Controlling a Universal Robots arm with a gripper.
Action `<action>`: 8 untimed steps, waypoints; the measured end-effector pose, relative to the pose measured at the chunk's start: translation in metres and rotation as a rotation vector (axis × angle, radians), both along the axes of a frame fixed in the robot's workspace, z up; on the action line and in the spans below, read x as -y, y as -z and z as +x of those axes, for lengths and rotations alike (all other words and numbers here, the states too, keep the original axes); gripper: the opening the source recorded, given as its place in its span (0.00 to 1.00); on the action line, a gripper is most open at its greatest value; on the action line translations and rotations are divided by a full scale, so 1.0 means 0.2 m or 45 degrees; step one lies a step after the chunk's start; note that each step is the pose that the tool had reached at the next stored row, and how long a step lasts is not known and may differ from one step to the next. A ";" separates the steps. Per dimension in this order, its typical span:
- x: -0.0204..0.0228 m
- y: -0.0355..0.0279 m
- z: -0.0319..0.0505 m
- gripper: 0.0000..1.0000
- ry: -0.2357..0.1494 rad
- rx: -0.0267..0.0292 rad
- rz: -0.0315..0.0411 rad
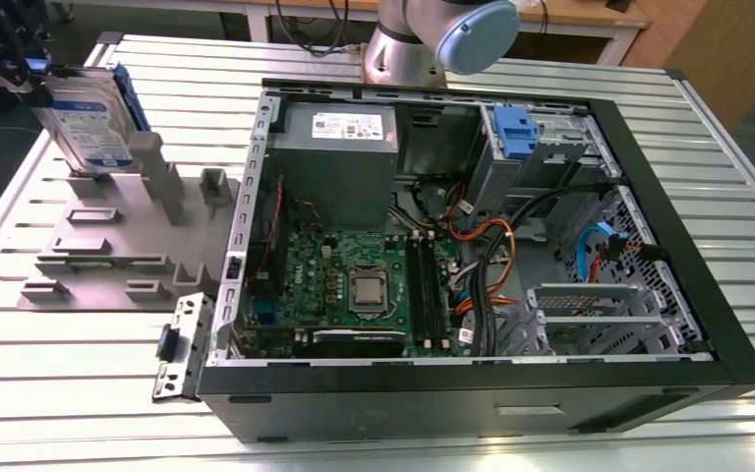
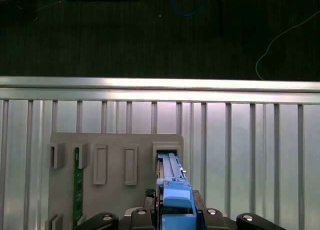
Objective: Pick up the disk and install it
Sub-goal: 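Pick up the disk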
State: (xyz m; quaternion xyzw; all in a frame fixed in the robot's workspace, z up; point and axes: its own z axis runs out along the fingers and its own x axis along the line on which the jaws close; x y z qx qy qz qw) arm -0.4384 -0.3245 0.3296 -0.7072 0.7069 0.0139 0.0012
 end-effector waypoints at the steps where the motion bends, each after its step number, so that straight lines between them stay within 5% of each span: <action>1: 0.000 -0.001 0.000 0.36 0.000 0.0001 0.0001; 8: 0.000 -0.023 0.000 0.36 0.000 -0.0006 -0.0006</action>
